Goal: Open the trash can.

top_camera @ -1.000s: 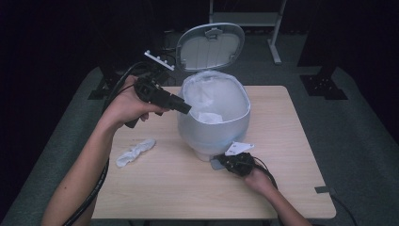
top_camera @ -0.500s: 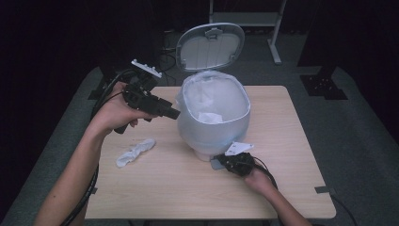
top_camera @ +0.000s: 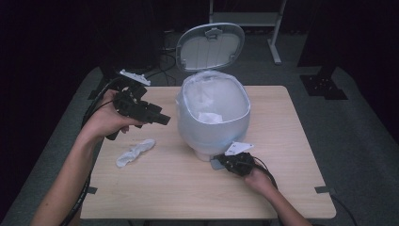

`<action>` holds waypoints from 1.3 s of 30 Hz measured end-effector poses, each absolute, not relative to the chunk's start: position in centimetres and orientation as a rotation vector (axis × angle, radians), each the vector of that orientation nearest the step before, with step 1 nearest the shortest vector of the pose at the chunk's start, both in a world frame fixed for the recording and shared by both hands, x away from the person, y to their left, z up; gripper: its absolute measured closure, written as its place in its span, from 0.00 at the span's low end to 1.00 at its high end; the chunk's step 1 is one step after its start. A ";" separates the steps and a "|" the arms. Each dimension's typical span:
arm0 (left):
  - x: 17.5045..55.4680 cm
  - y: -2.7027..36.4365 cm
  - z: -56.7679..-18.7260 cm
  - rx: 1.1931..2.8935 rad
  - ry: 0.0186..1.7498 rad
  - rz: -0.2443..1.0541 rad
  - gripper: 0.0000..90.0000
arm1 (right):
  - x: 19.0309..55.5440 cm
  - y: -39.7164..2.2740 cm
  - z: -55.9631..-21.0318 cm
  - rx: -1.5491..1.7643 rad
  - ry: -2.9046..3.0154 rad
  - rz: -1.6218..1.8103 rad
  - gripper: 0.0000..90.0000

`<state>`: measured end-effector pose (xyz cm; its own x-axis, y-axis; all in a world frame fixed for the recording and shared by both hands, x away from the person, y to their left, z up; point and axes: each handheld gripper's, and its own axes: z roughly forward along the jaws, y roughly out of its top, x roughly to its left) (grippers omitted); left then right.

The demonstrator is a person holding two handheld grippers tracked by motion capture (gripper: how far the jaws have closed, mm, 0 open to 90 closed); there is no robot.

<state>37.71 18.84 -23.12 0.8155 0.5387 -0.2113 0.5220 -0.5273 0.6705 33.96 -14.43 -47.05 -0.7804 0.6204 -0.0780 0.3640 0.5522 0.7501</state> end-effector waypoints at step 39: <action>38.0 24.0 -29.3 2.222 0.911 0.125 0.24 | 34.0 -14.5 -47.1 0.809 2.455 1.078 0.91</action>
<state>37.96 23.97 -29.34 0.7454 0.6443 -0.1711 0.5744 -0.4906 0.6553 33.96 -14.45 -47.08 -0.7803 0.6206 -0.0774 0.3629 0.5500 0.7522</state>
